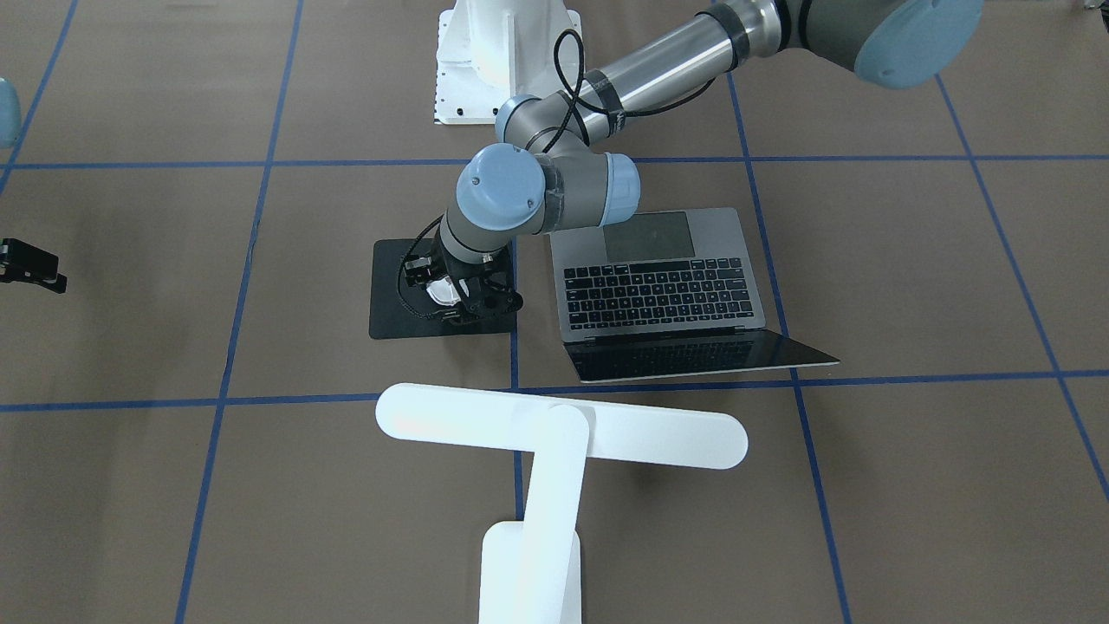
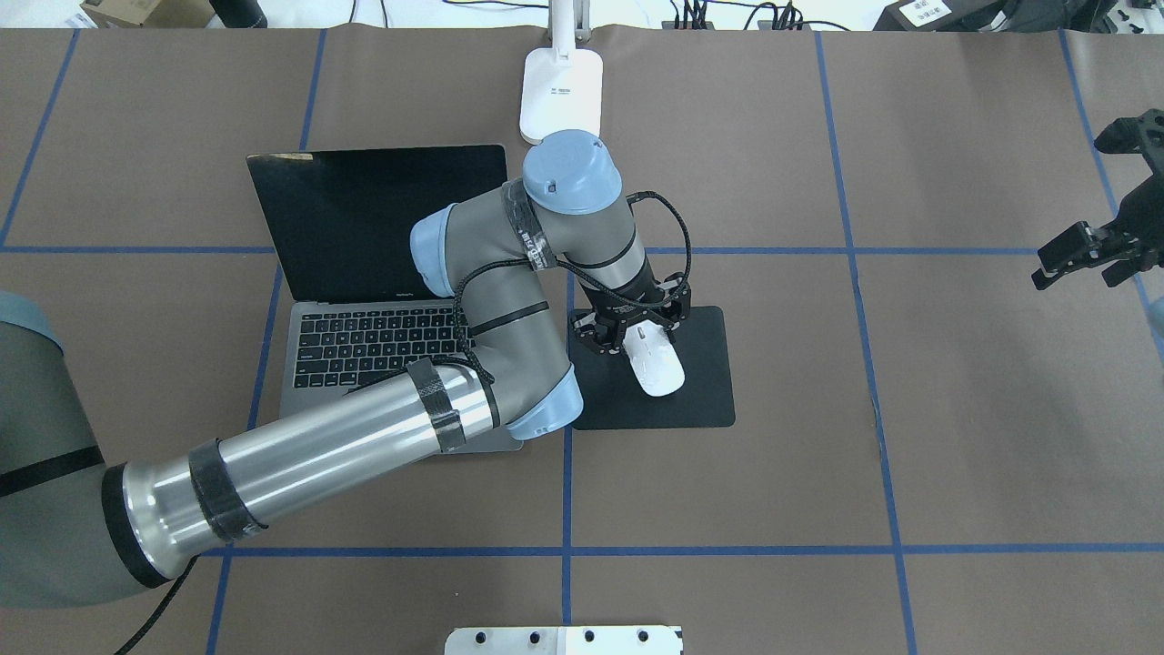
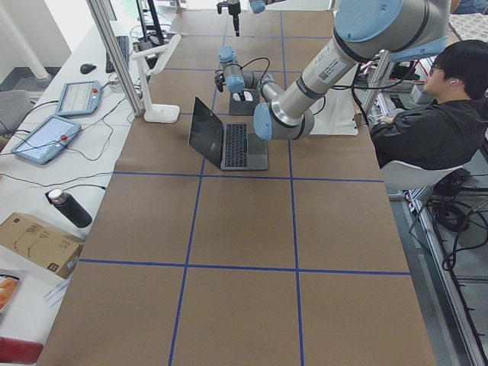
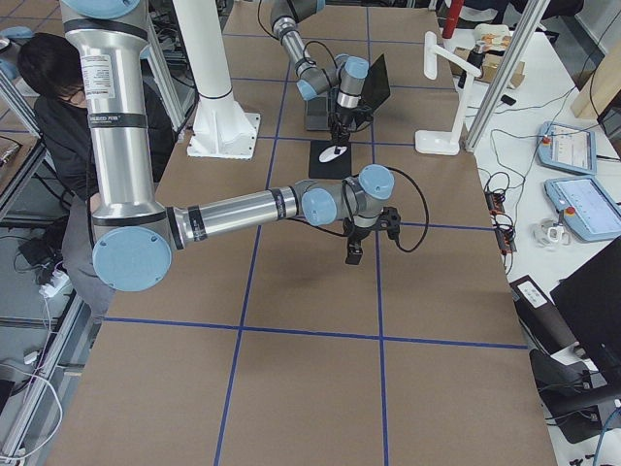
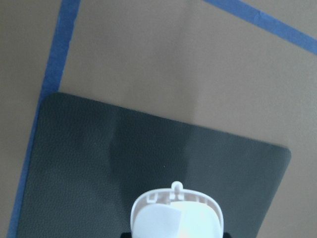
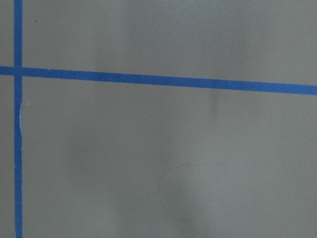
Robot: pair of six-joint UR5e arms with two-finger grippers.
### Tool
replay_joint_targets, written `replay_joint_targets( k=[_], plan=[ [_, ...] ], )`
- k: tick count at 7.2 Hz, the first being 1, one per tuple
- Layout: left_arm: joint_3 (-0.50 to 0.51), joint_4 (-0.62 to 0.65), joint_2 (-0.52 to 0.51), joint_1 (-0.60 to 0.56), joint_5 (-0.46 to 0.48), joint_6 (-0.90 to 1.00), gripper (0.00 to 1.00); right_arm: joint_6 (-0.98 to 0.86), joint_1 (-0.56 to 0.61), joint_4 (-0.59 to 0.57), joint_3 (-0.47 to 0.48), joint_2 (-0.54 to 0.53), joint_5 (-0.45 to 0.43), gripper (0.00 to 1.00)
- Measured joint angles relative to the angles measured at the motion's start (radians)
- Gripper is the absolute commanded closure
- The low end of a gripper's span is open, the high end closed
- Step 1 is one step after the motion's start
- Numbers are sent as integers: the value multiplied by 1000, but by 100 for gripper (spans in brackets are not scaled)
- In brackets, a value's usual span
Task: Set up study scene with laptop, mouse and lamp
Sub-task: 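Lower the white mouse onto the black pad and open the left gripper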
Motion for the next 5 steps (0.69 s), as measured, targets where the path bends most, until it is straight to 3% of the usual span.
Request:
replay_joint_targets(
  k=[5],
  plan=[
    [-21,4,3,1,-2,-37,0,0,0,0,-5,0,0,1]
  ],
)
